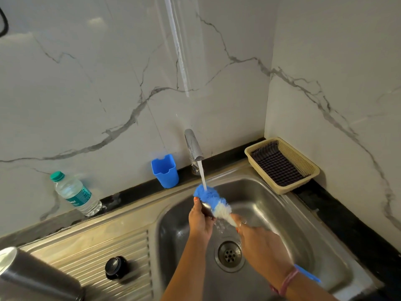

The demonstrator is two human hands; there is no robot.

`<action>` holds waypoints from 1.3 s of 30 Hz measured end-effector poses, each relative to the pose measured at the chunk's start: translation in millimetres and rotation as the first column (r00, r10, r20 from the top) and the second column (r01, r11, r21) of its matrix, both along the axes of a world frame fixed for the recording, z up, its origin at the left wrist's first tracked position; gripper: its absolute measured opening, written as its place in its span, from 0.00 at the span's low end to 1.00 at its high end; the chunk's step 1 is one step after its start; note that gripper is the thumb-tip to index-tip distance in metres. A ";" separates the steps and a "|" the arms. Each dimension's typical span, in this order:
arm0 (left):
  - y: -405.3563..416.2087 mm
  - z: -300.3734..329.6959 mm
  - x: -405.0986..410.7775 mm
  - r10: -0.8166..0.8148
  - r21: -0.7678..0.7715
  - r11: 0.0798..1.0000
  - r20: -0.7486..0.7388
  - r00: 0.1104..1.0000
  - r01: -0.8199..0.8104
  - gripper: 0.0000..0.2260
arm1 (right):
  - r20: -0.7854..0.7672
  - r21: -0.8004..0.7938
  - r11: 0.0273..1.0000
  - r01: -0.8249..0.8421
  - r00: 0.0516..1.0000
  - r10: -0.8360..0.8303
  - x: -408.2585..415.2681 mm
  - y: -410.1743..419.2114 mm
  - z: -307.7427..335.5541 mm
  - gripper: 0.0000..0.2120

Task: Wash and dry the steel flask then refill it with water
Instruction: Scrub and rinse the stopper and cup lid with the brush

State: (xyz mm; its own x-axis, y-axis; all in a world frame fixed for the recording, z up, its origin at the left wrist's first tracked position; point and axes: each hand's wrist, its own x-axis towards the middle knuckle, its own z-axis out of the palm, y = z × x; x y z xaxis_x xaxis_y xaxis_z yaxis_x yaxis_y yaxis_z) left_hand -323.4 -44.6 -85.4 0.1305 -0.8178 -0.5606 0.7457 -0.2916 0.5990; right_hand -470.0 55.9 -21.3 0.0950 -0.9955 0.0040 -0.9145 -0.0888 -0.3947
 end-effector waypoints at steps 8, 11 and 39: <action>-0.1 9.2 6.4 0.021 -0.014 1.000 -0.022 1.000 -0.021 0.14 | 0.055 0.033 0.999 0.028 0.998 -0.030 -12.0 -11.5 -0.6 0.23; 1.5 12.6 8.9 0.024 0.002 1.000 -0.024 0.999 -0.024 0.14 | 0.041 0.017 0.999 0.030 0.999 -0.030 -13.5 -6.6 -2.1 0.23; 9.4 25.0 -20.7 0.174 0.168 0.976 -0.208 0.963 -0.140 0.11 | 0.113 0.050 0.997 0.060 0.991 -0.065 9.1 8.3 -31.9 0.27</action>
